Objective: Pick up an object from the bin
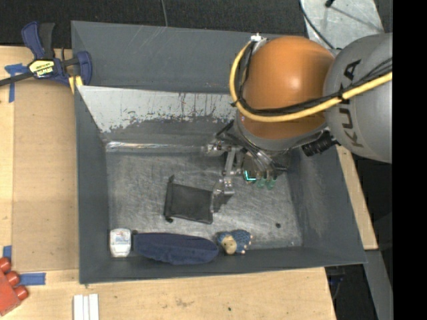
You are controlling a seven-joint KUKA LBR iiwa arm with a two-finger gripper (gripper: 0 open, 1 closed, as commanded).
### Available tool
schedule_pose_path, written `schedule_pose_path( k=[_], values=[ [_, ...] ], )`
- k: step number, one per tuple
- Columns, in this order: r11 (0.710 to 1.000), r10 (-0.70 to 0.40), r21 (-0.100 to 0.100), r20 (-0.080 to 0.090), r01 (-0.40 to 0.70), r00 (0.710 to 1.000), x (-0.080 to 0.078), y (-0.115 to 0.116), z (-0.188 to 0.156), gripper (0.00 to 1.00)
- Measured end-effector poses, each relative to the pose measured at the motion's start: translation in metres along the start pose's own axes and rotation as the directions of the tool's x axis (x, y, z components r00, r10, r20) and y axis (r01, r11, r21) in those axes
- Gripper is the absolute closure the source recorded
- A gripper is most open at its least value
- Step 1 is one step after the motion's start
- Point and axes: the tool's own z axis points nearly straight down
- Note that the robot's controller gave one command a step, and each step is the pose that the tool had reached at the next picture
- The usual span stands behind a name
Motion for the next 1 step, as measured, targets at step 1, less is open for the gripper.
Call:
schedule_pose_path(
  k=[1],
  values=[
    [1.000, -0.019, 0.000, 0.000, 0.019, 1.000, -0.0061, -0.0004, 0.1041, 0.00]
  ],
)
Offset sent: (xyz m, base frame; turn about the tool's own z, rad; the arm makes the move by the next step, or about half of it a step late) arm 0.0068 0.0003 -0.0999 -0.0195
